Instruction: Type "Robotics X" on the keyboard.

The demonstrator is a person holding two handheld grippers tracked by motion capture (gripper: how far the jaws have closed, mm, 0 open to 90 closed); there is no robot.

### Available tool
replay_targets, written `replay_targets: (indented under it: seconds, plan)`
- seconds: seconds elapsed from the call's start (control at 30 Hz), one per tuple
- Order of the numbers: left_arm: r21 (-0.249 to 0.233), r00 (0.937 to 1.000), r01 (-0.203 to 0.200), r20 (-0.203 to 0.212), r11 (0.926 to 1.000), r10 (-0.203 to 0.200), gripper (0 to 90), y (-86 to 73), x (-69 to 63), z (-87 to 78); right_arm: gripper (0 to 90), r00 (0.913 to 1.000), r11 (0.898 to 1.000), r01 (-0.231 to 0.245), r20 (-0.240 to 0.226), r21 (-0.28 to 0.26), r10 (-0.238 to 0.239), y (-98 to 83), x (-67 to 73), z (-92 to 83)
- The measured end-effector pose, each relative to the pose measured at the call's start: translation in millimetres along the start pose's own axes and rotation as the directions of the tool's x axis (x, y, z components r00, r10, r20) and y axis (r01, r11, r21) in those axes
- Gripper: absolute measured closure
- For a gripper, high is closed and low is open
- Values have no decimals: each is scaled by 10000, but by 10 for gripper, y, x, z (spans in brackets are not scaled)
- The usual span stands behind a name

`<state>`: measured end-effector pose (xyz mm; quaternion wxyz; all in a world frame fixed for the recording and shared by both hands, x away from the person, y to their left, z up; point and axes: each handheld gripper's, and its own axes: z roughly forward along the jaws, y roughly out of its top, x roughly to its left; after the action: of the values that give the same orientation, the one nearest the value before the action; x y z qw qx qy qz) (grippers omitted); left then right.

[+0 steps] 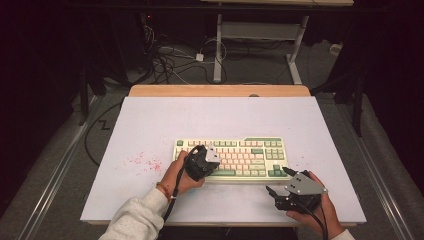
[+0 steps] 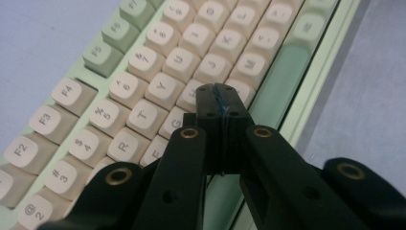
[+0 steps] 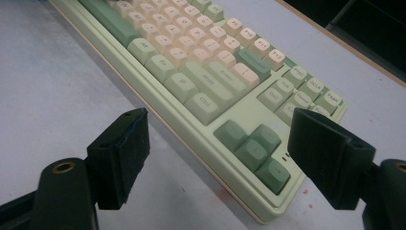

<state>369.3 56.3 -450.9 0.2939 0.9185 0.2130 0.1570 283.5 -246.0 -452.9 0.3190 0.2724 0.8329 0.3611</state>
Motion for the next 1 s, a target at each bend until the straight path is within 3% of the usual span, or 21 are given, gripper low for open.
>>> replay_targets:
  seconds: [0.07,0.23,0.3,0.53,0.7,0.87,0.9,1.0]
  plan:
    - [61,9999,-87,-52,9999,88,873,9,-11,-9,228,10000,10000,32,55,-21,-32,0,1,-2]
    - [-298,9999,-50,-92,9995,47,862,12,-7,-68,232,9996,9998,-141,223,-154,144,1,-29,-28]
    - [-555,9997,-26,-226,9985,14,847,6,-1,-96,232,9997,9999,-79,223,-82,81,1,-28,-24]
    - [-793,9981,-143,-608,9967,95,804,-8,18,-175,232,9998,10000,-11,213,28,11,-2,-21,-11]
    - [-967,9982,-184,-583,9951,128,753,-27,40,-228,232,9997,10000,-6,231,7,6,-2,-25,-13]
    - [-1017,9972,-250,-728,9945,176,631,-46,44,-263,232,9997,10000,-6,238,-4,6,-1,-25,-16]
    - [-1089,9956,-251,-921,9937,151,601,-56,45,-280,232,9997,10000,-19,230,-4,20,-1,-25,-16]
    - [-1162,9933,-241,-1147,9929,107,455,-68,39,-297,232,9997,10000,4,227,-2,-4,0,-27,-17]
